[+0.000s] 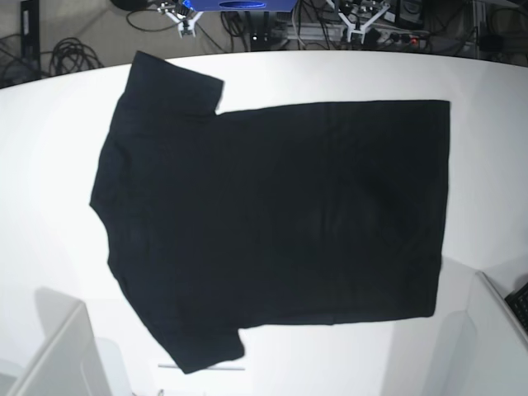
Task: Fold the T-shirt properly
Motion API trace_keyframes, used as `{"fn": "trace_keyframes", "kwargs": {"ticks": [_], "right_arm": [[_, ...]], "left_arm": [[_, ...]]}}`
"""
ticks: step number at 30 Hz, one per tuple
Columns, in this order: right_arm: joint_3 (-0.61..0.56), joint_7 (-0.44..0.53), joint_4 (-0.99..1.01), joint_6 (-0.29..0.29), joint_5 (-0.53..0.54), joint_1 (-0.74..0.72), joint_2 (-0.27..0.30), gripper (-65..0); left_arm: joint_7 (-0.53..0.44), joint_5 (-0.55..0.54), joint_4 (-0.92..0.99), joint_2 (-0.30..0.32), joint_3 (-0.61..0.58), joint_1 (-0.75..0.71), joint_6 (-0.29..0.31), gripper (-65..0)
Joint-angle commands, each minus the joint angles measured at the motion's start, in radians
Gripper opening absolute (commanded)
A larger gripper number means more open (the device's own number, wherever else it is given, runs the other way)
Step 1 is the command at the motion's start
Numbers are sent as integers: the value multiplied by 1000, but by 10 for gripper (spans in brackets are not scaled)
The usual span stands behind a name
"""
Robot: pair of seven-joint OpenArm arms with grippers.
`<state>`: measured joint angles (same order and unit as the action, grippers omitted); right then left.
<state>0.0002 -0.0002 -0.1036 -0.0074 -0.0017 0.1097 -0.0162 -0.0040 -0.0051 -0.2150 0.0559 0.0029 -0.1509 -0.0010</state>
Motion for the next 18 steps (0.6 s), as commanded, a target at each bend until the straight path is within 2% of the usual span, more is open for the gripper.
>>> {"fn": "trace_keyframes", "kwargs": {"ticks": [1, 10, 14, 18], "right_arm": [[-2, -1, 0, 7, -2, 5, 5, -650], [-4, 6, -2, 7, -2, 5, 5, -650], [-4, 67, -2, 7, -2, 14, 5, -650], [-4, 64, -2, 7, -2, 17, 6, -650]], "left_arm": [[2, -2, -7, 2, -2, -14, -6, -650], [3, -2, -10, 2, -2, -22, -6, -650], [3, -2, -10, 2, -2, -23, -6, -650], [3, -2, -10, 0, -2, -36, -6, -650]]}}
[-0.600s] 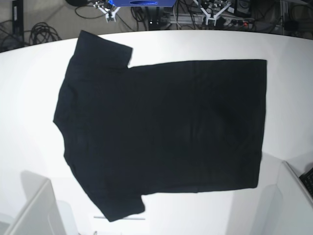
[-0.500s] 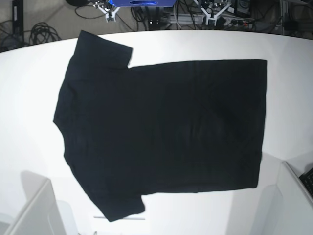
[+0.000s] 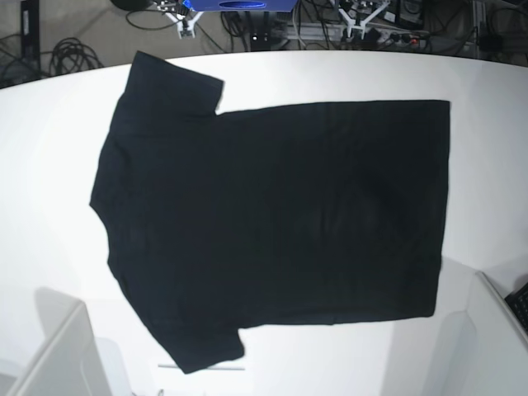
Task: Fold the T-shirt properly
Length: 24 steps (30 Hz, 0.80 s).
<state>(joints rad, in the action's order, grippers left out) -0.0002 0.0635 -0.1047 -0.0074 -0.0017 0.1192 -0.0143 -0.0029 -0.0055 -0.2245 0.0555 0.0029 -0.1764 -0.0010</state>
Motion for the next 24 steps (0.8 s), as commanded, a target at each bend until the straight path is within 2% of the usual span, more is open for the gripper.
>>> {"fn": "trace_keyframes", "kwargs": {"ticks": [1, 11, 16, 24], "right_arm": [[-4, 0, 0, 7, -2, 7, 4, -650], [-4, 8, -23, 7, -2, 32, 4, -650], [1, -17, -203, 7, -1, 139, 4, -650], [6, -172, -567, 7, 4, 339, 23, -650]], "left_arm": [[2, -1, 0, 0, -2, -12, -6, -650], [2, 2, -8, 2, -13, -38, -6, -650], [2, 0, -63, 2, -13, -85, -6, -650], [2, 0, -352, 27, -7, -271, -6, -650]]}}
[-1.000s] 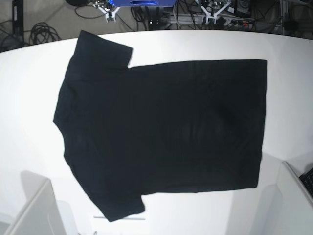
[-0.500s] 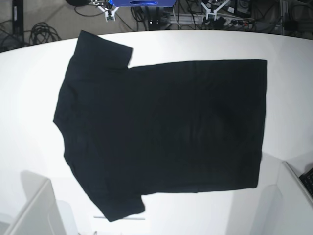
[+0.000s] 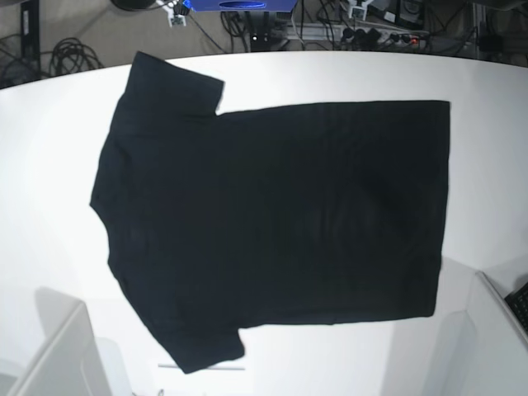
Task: Fold the T-shirt properly
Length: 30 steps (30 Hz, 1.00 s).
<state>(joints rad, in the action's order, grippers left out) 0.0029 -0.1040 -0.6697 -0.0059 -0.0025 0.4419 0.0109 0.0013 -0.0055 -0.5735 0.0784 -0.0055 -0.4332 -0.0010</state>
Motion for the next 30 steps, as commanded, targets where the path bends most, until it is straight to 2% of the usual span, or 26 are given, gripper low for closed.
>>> {"fn": "trace_keyframes", "kwargs": {"ticks": [1, 4, 11, 18, 20, 23, 27, 30], "right_arm": [[3, -23, -46, 5, 5, 39, -2, -650], [15, -73, -186, 5, 5, 117, -2, -650], [125, -158, -430, 5, 5, 240, -7, -650], [199, -161, -658, 5, 5, 344, -12, -650], [219, -168, -717, 5, 5, 364, -12, -650], [256, -231, -812, 5, 5, 371, -12, -650], [305, -302, -951, 5, 5, 371, -12, -650], [331, -342, -1065, 5, 5, 366, -29, -650]], "left_arm": [[-2, 0, -36, 5, 5, -36, -6, -650], [-2, -1, -135, 33, 6, -106, -6, -650], [-1, -15, -406, 87, 8, -283, -6, -650], [1, -287, -758, 219, 8, -502, -6, -650], [1, -340, -857, 257, 8, -560, -6, -650], [-1, -379, -989, 300, 9, -629, -6, -650], [4, -377, -1150, 298, 106, -709, -6, -650], [7, -379, -1245, 251, 206, -738, -6, -650]]}}
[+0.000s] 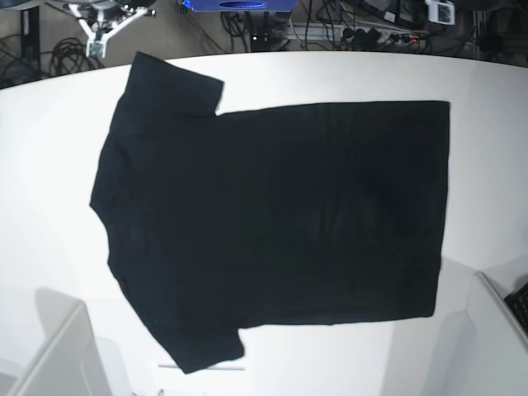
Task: Fold the T-shirt properly
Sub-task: 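Lower both grippers onto the shirt's shoulder corners and grasp them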
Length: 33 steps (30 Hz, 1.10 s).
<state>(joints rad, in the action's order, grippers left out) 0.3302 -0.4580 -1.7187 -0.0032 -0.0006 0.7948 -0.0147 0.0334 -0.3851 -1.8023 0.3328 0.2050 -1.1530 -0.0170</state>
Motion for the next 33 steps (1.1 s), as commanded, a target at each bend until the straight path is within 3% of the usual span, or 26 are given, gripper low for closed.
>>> {"fn": "trace_keyframes", "kwargs": {"ticks": [1, 8, 14, 16, 19, 23, 24, 26, 28, 30, 33], "right_arm": [[22, 3, -50, 2, 3, 10, -12, -650], [63, -8, -191, 2, 3, -84, -72, -650], [54, -9, -202, 1, 14, -191, -104, -650], [56, -9, -226, 1, 90, -197, -104, -650], [65, -9, -258, 1, 297, -194, -87, -648], [57, -32, -257, 1, 560, -185, 6, -284], [62, -49, -255, 1, 637, -185, 25, -221], [65, -61, -237, 1, 755, -186, 57, -177], [65, -61, -206, 1, 848, -191, 97, -177], [65, -60, -168, 1, 893, -194, 117, -197], [65, -60, -103, 1, 896, -214, 118, -251]], "left_arm": [[-23, 2, -43, -22, 27, -20, 10, -650], [-31, 4, -124, -48, 126, 15, 10, -650], [-31, 2, -126, -48, 127, 77, 10, -650], [-31, 2, -126, -48, 126, 87, 10, -650], [-25, -2, -124, -47, 127, 106, 10, -650], [-22, -5, -121, -42, 129, 130, 10, -650], [-22, -5, -121, -41, 127, 135, 10, -650], [-22, -5, -124, -41, 126, 141, 10, -650], [-22, -5, -124, -41, 126, 144, 12, -476], [-22, -7, -121, -42, 129, 167, 12, -360], [-22, -56, -106, -41, 130, 186, 15, -276]]}}
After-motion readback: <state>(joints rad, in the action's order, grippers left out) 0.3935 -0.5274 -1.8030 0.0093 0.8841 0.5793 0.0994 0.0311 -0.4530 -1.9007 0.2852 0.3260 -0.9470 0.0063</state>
